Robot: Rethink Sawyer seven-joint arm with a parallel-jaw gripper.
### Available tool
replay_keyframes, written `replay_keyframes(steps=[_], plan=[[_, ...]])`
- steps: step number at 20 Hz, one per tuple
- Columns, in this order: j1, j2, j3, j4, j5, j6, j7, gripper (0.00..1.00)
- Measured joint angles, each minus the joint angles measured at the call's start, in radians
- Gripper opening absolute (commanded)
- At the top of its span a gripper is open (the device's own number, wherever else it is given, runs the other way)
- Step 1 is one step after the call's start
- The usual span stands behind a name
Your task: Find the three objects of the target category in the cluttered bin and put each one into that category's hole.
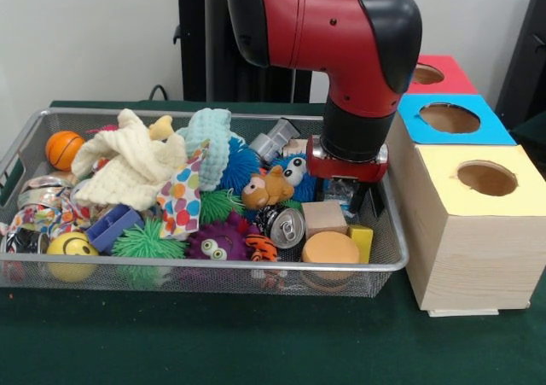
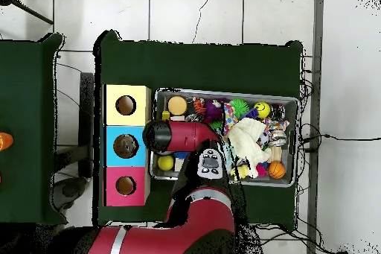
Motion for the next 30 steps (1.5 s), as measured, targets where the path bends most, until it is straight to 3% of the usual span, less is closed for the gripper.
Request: replay_keyframes(steps=[17,23,30], plan=[[0.003,0.006,-0.003,-0.009,0.000,-0.003,0.000,1.00],[0.022,-0.033,-0.008,0.035,-0.001,-0.003,0.000,1.00],[0.023,-0.025,-0.011,0.044,0.000,-0.004,0.000,1.00]])
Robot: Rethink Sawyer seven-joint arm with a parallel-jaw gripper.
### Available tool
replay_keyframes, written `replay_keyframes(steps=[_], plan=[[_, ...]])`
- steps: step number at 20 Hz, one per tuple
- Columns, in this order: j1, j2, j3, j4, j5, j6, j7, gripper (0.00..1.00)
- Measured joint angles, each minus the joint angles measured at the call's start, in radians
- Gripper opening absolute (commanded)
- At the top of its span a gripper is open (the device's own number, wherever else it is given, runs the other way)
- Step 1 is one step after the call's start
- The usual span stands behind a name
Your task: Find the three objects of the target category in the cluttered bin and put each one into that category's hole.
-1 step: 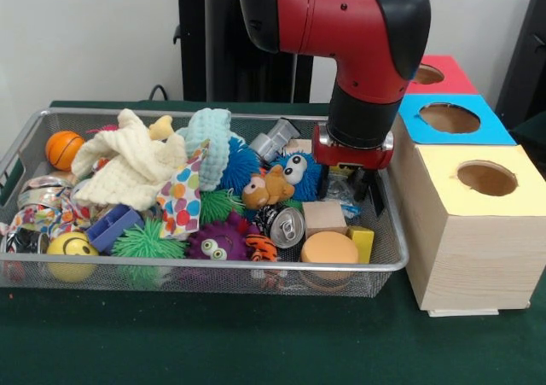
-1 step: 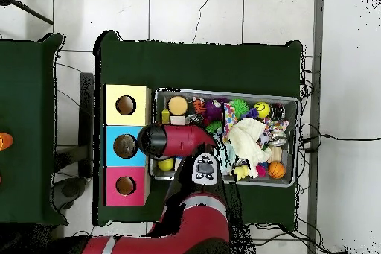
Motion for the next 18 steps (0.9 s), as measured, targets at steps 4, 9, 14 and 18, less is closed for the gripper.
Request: replay_keyframes(steps=[4,9,14,18], plan=[[0.000,0.005,-0.002,-0.004,0.000,-0.002,0.000,1.00],[0.000,0.017,-0.004,-0.021,0.000,-0.002,0.000,1.00],[-0.001,0.043,-0.005,-0.068,0.001,0.018,0.000,1.00],[-0.001,0.054,-0.007,-0.089,0.001,0.034,0.000,1.00]])
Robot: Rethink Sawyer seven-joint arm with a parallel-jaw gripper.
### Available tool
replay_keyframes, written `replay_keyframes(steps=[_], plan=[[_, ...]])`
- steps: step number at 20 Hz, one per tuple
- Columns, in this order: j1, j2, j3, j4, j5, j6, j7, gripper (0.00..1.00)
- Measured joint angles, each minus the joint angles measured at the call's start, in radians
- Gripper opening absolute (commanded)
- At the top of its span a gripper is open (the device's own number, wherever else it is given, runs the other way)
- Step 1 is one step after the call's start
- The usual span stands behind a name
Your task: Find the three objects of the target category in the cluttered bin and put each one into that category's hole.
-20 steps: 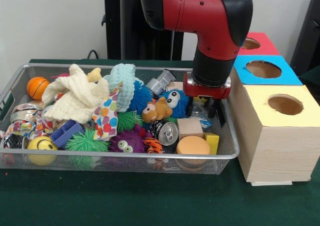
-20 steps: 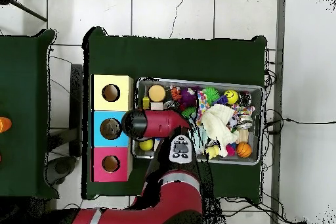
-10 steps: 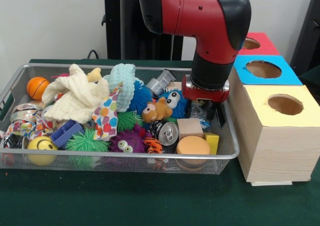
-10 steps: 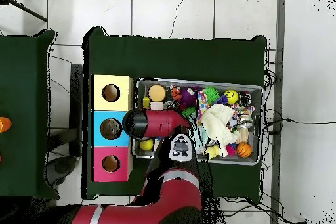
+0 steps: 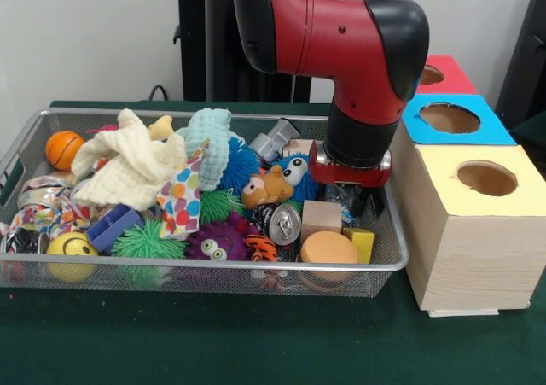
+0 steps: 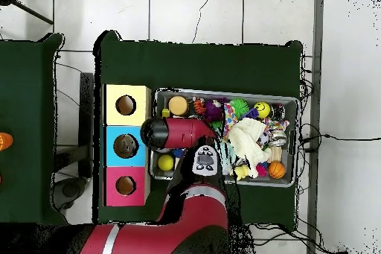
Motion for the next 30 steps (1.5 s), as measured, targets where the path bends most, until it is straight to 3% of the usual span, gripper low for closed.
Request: replay_keyframes(steps=[9,10,30], plan=[[-0.001,0.014,-0.001,-0.032,0.000,0.039,0.000,1.00],[-0.001,0.015,-0.001,-0.035,0.000,0.042,0.000,0.00],[0.002,0.019,-0.006,-0.044,0.000,0.046,0.000,0.00]])
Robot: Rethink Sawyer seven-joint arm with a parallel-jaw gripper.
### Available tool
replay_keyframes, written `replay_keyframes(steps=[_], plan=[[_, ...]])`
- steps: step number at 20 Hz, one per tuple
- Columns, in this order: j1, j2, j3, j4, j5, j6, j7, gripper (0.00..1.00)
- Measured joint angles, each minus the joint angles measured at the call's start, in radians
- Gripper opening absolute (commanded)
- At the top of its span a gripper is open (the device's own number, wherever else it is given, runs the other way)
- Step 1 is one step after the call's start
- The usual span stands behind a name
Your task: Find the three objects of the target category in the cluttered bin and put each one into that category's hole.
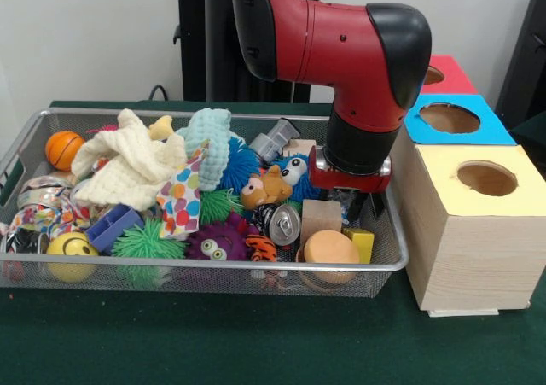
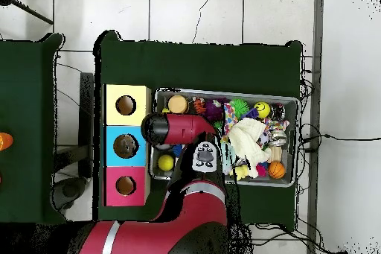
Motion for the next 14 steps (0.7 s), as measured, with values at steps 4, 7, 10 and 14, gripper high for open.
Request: replay_keyframes(steps=[4,7,10,14], plan=[[0.001,-0.003,0.000,0.002,0.000,-0.001,0.000,0.00],[0.002,-0.015,-0.001,0.013,-0.001,-0.003,0.000,0.00],[0.002,-0.037,-0.001,0.033,-0.009,-0.004,0.000,0.00],[0.002,-0.057,-0.001,0.055,-0.017,-0.004,0.000,0.00]])
